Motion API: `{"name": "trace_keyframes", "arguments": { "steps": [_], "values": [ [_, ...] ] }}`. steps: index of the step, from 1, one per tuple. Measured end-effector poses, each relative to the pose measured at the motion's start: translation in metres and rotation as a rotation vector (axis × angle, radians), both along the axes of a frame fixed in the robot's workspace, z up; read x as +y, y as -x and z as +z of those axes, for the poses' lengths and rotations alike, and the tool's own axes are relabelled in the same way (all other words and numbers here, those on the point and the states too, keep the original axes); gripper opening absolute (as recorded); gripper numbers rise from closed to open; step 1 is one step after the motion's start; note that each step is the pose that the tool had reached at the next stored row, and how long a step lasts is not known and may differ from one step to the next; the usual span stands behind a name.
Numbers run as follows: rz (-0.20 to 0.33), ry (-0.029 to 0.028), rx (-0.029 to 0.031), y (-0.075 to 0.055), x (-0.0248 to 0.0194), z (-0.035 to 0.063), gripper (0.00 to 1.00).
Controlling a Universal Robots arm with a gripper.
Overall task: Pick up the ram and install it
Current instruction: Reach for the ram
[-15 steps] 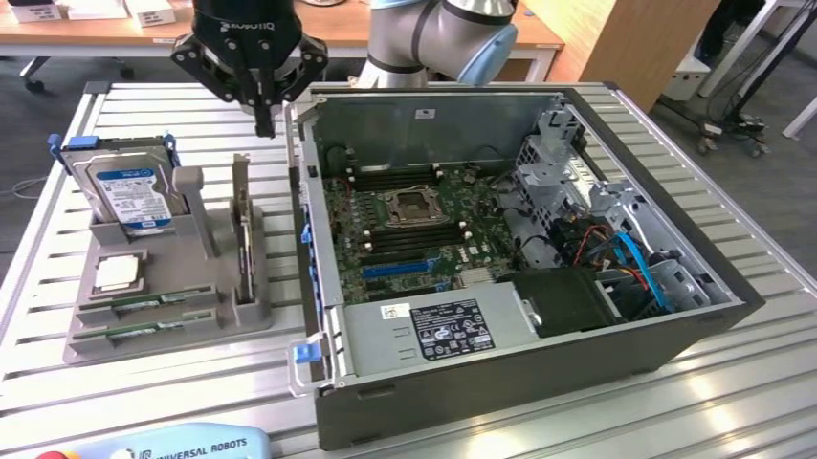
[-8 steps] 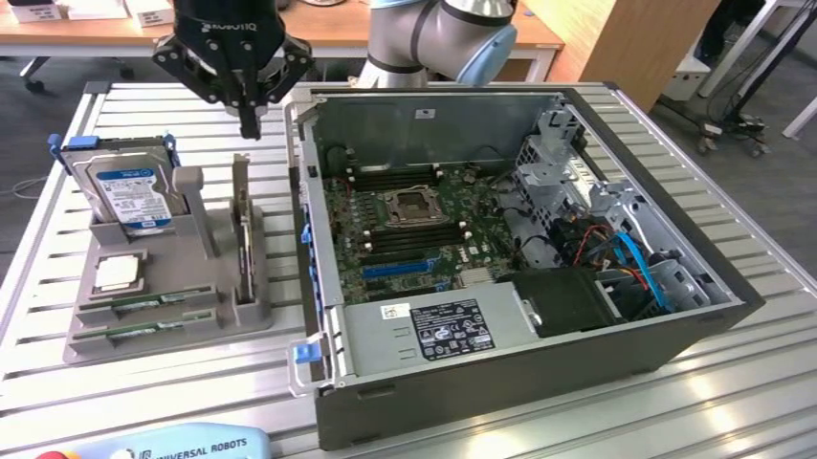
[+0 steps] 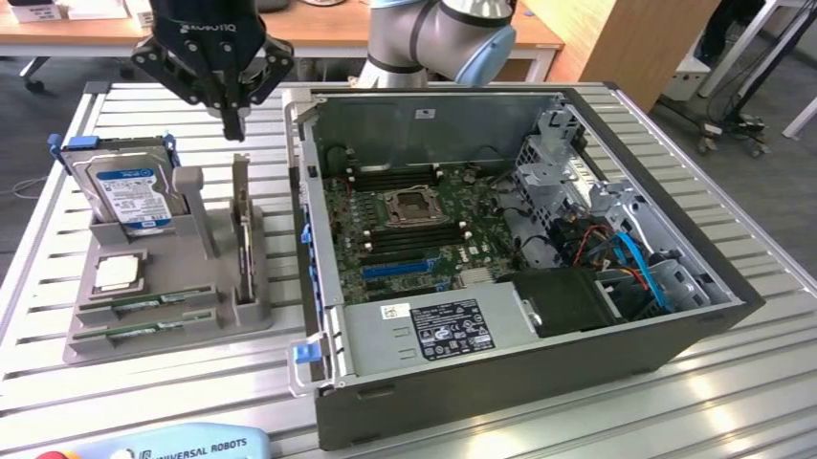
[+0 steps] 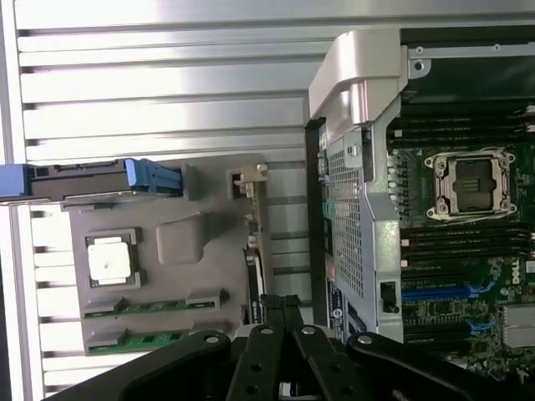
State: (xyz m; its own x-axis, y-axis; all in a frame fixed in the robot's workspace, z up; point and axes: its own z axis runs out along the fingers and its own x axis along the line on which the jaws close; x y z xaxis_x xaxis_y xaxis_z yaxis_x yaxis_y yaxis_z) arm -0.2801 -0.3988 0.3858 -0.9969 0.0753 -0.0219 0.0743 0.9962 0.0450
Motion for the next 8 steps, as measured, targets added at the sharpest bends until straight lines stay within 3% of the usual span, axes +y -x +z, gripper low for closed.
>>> {"name": "trace_keyframes", "arguments": {
  "steps": [8],
  "values": [
    [0.0, 0.0001, 0.0007, 0.015, 0.0, -0.0009, 0.1]
  ]
}}
